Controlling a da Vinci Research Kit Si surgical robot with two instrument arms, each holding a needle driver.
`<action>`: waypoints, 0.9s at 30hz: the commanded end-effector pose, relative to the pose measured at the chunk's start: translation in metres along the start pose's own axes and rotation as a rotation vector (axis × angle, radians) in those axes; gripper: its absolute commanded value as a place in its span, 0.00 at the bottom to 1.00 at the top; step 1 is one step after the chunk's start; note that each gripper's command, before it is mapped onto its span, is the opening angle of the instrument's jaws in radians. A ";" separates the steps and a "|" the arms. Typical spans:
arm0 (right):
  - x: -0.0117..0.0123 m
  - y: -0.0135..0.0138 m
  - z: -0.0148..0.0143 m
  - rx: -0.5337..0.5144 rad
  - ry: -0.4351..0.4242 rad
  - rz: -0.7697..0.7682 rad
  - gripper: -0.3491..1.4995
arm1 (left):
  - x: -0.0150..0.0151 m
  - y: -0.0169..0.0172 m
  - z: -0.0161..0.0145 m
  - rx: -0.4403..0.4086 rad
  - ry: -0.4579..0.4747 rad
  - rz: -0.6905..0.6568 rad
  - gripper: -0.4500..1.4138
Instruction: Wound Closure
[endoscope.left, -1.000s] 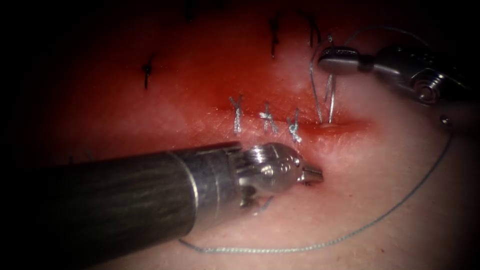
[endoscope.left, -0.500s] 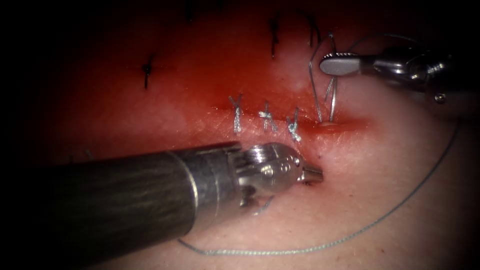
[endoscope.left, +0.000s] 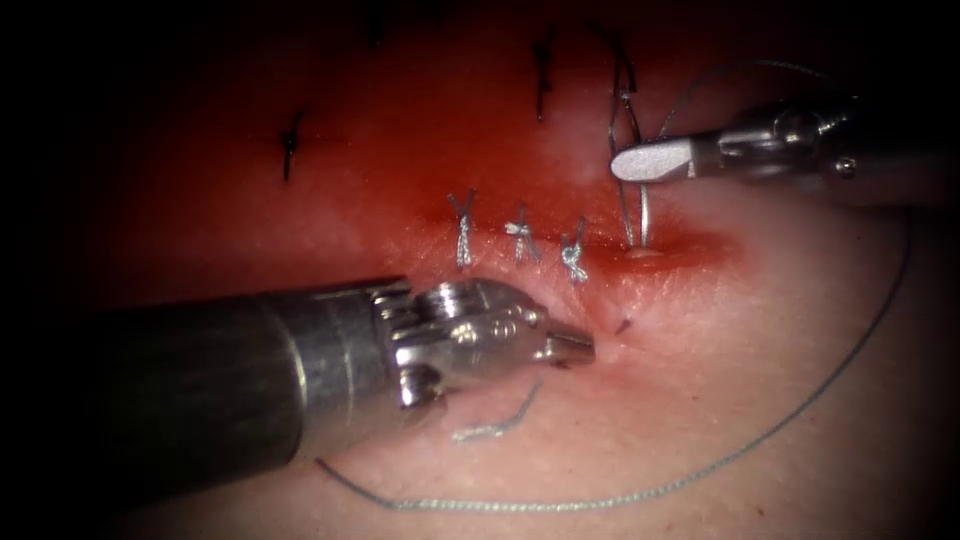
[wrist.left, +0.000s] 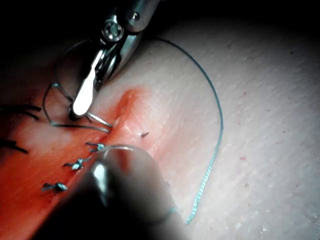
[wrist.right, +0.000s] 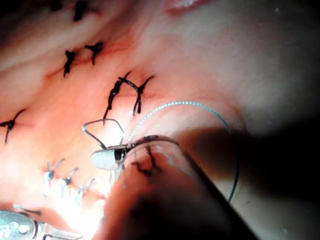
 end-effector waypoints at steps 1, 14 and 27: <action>-0.0005 -0.0001 0.0012 0.003 -0.002 0.001 0.00 | 0.0002 -0.0005 0.0002 -0.003 0.007 0.006 0.30; -0.0050 -0.0002 0.0003 0.000 -0.029 0.049 0.00 | -0.0001 -0.0007 -0.0010 0.003 0.024 0.026 0.29; 0.0017 0.0016 -0.0041 -0.037 0.205 -0.232 0.90 | 0.0017 0.0002 0.0002 0.019 0.360 0.378 0.50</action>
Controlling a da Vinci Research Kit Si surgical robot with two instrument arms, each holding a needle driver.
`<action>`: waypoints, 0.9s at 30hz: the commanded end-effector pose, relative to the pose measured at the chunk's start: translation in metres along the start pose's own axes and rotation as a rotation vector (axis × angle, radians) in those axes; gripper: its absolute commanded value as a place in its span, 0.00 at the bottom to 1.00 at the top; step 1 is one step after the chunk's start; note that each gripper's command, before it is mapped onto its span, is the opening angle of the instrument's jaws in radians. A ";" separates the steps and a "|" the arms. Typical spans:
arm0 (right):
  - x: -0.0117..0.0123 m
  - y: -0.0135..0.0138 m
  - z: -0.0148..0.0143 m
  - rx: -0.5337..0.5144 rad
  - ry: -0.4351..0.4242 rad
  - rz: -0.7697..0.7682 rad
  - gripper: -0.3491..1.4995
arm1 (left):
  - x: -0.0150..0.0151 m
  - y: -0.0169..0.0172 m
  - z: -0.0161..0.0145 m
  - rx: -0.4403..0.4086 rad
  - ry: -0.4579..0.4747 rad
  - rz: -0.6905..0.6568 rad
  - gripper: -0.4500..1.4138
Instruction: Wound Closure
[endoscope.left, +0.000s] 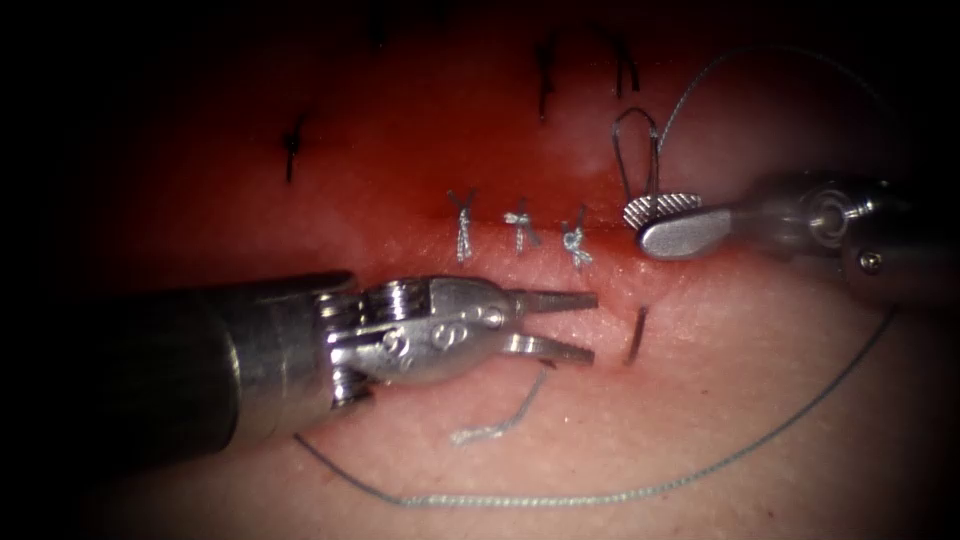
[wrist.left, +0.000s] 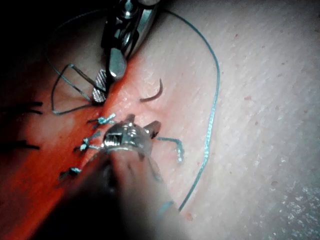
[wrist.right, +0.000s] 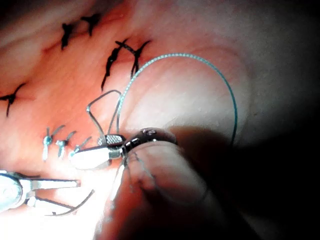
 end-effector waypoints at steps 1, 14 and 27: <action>0.0012 0.0008 0.0000 -0.009 0.010 -0.010 0.90 | 0.0000 -0.0005 0.0007 0.000 0.015 0.012 0.50; 0.0027 0.0009 -0.0030 -0.027 0.005 -0.038 0.80 | 0.0020 -0.0017 0.0029 0.042 0.172 0.070 0.50; 0.0020 0.0005 -0.0028 -0.003 -0.013 -0.207 0.87 | 0.0017 -0.0025 0.0038 -0.053 0.274 -0.130 0.00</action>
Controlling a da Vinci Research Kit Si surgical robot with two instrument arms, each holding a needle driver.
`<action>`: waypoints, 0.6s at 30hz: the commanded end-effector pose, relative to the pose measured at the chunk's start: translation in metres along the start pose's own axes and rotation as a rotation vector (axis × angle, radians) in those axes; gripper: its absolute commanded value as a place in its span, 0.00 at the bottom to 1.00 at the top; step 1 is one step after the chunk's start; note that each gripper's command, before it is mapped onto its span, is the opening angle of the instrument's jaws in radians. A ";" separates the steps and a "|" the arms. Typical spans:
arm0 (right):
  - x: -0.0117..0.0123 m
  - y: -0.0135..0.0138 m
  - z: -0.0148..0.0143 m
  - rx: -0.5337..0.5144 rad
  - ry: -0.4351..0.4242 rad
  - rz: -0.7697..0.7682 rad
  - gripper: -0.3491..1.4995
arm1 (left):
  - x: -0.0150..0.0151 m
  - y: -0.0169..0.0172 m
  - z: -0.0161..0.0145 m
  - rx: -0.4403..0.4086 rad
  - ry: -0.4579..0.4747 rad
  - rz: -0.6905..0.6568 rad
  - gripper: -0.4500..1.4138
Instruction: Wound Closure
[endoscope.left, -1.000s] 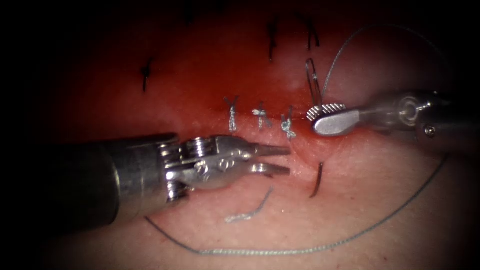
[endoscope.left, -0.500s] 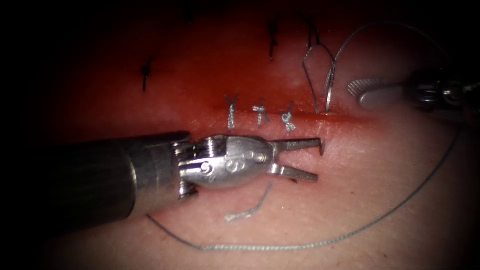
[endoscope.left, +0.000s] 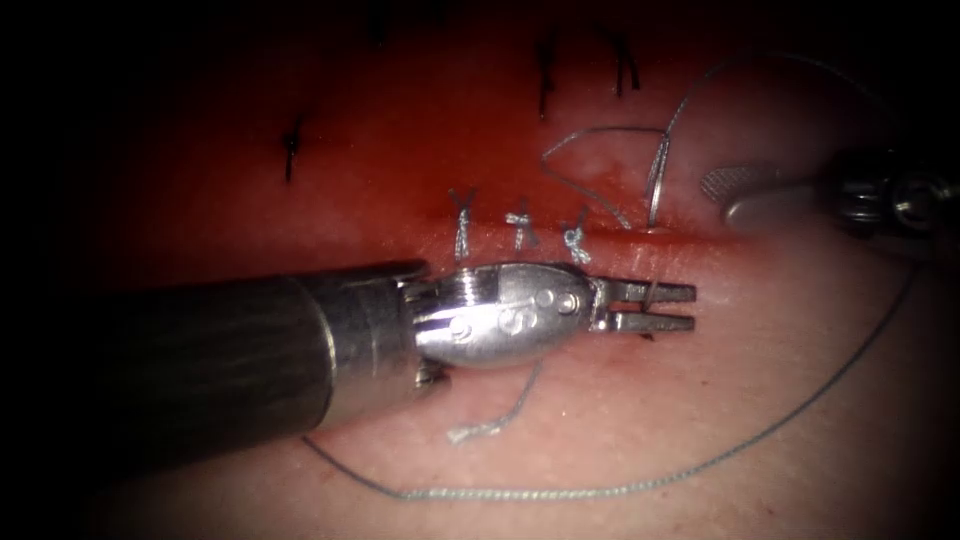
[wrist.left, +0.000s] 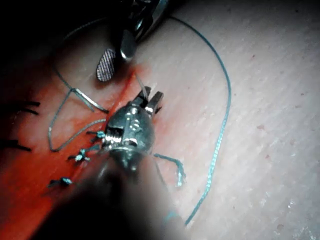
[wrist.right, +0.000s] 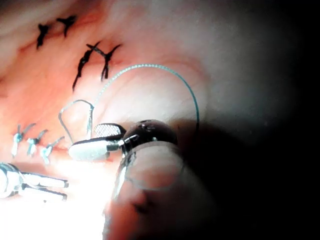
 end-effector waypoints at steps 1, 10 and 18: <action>-0.0002 0.0003 0.0010 0.007 -0.004 -0.052 0.88 | -0.0002 -0.0005 0.0004 -0.005 0.002 -0.025 0.00; -0.0004 0.0000 0.0011 0.011 -0.068 -0.256 0.89 | 0.0008 0.0011 -0.0001 -0.153 0.056 -0.430 0.00; -0.0010 -0.0010 0.0016 0.034 -0.214 -0.485 0.91 | 0.0039 0.0027 -0.0017 -0.262 0.066 -0.734 0.00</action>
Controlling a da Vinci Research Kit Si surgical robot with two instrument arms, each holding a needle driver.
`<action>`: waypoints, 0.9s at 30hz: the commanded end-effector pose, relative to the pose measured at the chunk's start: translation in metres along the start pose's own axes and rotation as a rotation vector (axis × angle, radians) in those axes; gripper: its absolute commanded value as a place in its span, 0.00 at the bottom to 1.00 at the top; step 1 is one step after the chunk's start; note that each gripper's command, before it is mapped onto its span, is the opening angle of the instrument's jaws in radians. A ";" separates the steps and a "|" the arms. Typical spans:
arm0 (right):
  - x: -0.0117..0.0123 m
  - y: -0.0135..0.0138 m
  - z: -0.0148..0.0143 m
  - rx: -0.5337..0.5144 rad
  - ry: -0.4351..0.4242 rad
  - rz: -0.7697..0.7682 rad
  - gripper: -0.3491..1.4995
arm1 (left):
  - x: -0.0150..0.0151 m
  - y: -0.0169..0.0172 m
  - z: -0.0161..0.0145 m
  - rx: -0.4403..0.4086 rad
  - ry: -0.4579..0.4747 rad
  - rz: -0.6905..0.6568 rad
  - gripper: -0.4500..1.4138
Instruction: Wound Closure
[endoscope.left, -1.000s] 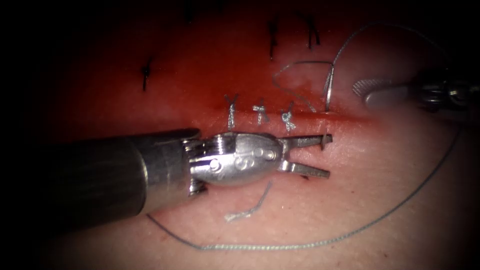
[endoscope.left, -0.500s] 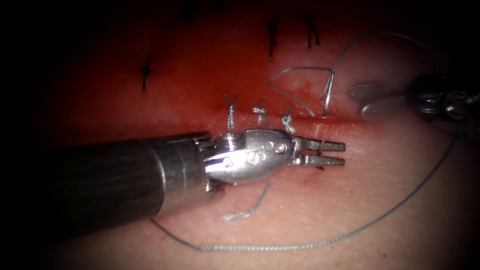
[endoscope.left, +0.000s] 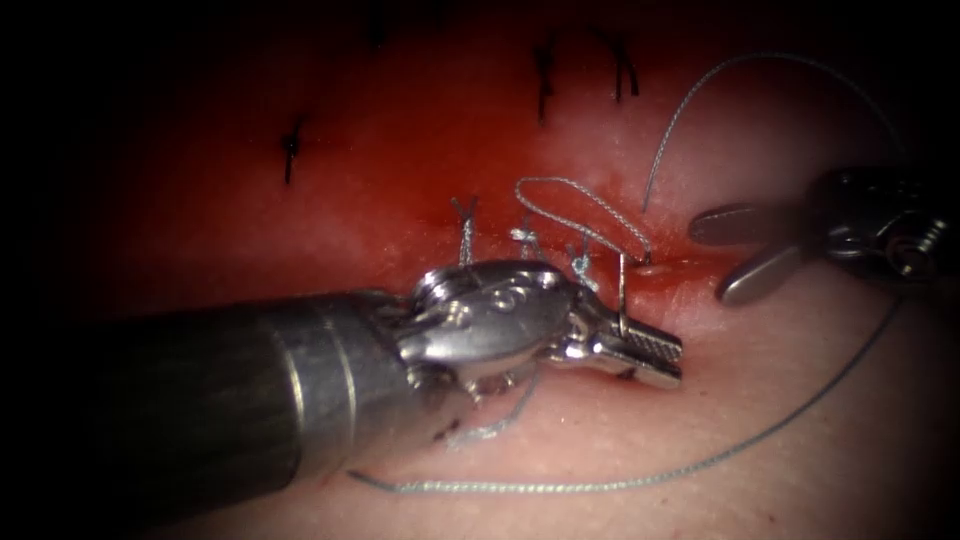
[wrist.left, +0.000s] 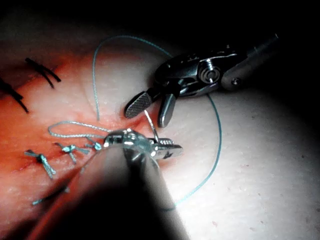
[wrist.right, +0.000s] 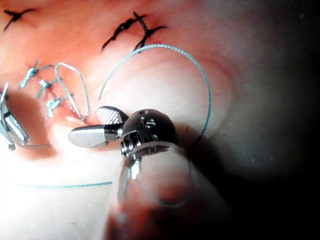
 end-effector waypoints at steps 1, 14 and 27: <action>-0.0001 -0.0001 0.0011 0.011 -0.019 -0.040 0.91 | 0.0005 -0.0002 0.0003 -0.007 0.006 -0.002 0.00; 0.0018 -0.0061 0.0029 0.043 -0.055 -0.274 0.93 | 0.0035 0.0085 -0.0022 -0.054 0.017 0.120 0.00; 0.0001 -0.0063 0.0067 -0.038 -0.119 -0.424 0.81 | 0.0045 0.0143 -0.0026 0.043 0.020 0.287 0.00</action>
